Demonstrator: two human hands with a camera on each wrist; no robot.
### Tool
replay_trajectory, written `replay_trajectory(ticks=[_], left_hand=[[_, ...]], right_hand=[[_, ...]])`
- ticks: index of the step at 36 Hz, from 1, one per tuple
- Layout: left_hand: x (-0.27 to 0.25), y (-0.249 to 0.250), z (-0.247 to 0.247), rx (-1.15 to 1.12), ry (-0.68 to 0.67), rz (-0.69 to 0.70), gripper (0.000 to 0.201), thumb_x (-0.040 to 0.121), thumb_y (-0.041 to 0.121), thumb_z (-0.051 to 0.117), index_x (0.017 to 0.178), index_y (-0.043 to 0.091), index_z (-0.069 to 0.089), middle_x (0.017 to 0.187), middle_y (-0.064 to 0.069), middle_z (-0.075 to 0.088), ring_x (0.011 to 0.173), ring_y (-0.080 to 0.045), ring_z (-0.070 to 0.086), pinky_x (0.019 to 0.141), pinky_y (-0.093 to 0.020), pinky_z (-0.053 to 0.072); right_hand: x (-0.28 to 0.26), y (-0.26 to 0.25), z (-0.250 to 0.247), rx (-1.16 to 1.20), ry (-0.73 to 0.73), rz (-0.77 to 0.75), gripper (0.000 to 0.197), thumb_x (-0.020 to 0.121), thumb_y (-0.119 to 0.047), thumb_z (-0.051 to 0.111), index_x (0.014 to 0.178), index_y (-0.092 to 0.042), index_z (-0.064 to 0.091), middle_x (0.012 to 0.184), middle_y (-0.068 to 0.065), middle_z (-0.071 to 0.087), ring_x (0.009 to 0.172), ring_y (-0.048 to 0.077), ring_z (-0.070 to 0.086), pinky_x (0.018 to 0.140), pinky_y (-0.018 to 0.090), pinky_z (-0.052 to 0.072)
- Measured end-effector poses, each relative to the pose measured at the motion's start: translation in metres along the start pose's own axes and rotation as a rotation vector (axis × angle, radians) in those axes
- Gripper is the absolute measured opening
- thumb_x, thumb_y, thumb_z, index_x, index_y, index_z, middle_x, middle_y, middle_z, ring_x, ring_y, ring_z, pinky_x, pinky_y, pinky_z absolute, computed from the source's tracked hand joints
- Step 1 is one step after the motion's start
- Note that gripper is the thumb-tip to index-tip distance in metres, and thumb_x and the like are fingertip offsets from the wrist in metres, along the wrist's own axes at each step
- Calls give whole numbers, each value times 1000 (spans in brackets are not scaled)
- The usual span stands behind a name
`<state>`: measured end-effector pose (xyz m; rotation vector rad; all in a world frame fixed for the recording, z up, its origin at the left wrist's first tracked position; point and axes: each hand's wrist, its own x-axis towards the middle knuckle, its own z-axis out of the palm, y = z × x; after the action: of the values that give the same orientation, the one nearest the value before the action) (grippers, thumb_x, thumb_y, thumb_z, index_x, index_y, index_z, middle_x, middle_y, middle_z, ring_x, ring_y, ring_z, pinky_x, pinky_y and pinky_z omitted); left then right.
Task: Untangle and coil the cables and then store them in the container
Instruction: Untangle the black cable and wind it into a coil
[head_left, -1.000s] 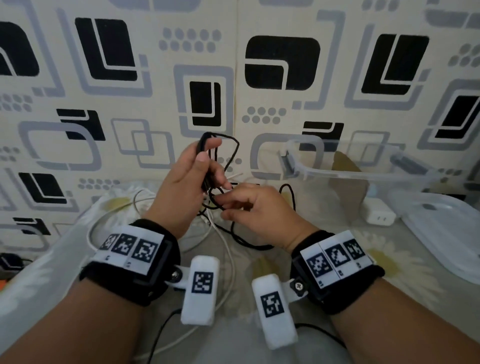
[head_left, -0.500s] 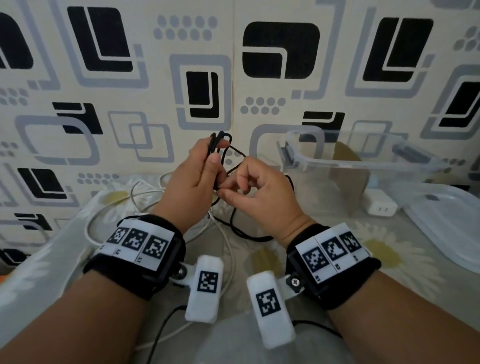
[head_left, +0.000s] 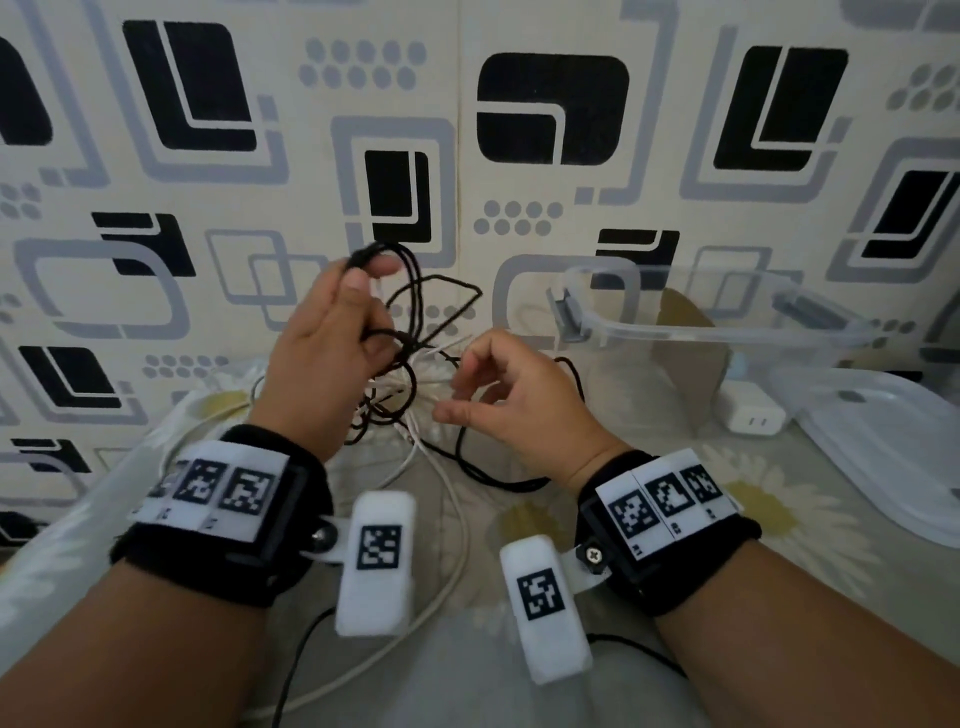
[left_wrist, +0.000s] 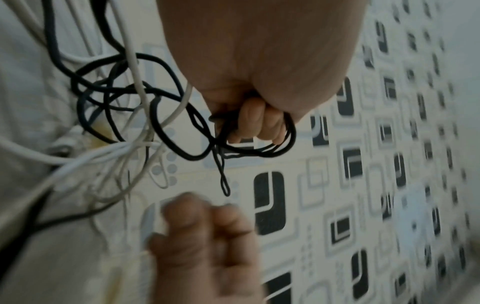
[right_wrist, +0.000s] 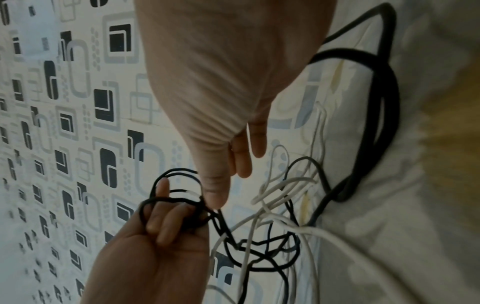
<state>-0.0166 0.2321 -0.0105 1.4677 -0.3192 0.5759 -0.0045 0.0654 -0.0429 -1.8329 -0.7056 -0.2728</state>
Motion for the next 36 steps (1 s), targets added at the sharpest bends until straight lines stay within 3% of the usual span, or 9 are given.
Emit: replay_trajectory(ticks=[2, 5, 11, 15, 18, 21, 26, 31, 36], left_hand=[[3, 4, -7, -216, 7, -86, 30, 104, 26, 34, 111, 16, 62, 65, 3, 41, 54, -7, 33, 49, -16, 28], [6, 10, -14, -497, -68, -205, 25, 90, 15, 44, 110, 11, 57, 67, 2, 36, 55, -7, 33, 51, -16, 30], [1, 18, -10, -371, -236, -185, 59, 65, -3, 49, 122, 13, 50, 60, 3, 34, 54, -11, 30, 68, -26, 33], [-6, 19, -5, -334, -251, -149, 59, 73, -4, 46, 130, 11, 49, 64, 3, 40, 63, -13, 34, 71, -27, 35], [-9, 22, -3, -303, -160, -115, 52, 75, -1, 47, 124, 16, 54, 64, 5, 39, 59, -9, 36, 73, -23, 38], [-8, 23, -2, -268, -50, -76, 44, 77, 3, 49, 116, 22, 60, 65, 7, 38, 57, -7, 40, 79, -27, 43], [-6, 25, -3, -235, 76, -8, 37, 80, 7, 50, 111, 24, 62, 66, 9, 40, 58, -6, 42, 75, -26, 45], [-3, 26, -8, -251, 185, 24, 29, 84, 8, 49, 107, 22, 60, 59, 8, 35, 54, -7, 33, 71, -24, 45], [-5, 25, -10, 45, 294, 81, 14, 91, 16, 54, 96, 26, 63, 60, 13, 45, 55, -6, 44, 63, -22, 46]], right_hand=[[0, 3, 3, -13, -33, 45, 29, 76, -16, 81, 91, -22, 57, 90, -6, 64, 87, 9, 64, 76, 24, 51], [1, 3, 4, -2, -34, 101, 27, 83, -18, 75, 104, -23, 59, 100, -13, 63, 98, 2, 62, 85, 21, 50], [2, -5, 8, 8, -120, 163, 36, 92, -32, 62, 126, -22, 57, 116, -15, 59, 103, -3, 55, 89, 16, 44], [1, -8, 13, 49, -163, 192, 14, 91, -26, 65, 106, -27, 65, 99, -6, 66, 87, 8, 59, 83, 20, 47], [0, -8, 13, 137, -129, 185, 13, 97, -17, 55, 89, -17, 65, 79, 0, 65, 66, 15, 60, 73, 23, 48], [2, -8, 11, 296, -53, 231, 23, 102, -12, 44, 82, -14, 56, 82, 1, 62, 58, 13, 63, 57, 22, 42], [7, -17, 7, 537, 124, 289, 23, 104, -19, 37, 86, -12, 49, 88, 6, 66, 59, 18, 66, 50, 25, 48], [10, -21, -4, 712, 306, 289, 23, 106, -23, 33, 89, -14, 45, 69, 6, 68, 61, 20, 69, 54, 29, 52], [10, -27, -6, 646, 366, 190, 18, 105, -20, 34, 92, -13, 46, 80, 8, 70, 69, 21, 72, 62, 30, 56]])
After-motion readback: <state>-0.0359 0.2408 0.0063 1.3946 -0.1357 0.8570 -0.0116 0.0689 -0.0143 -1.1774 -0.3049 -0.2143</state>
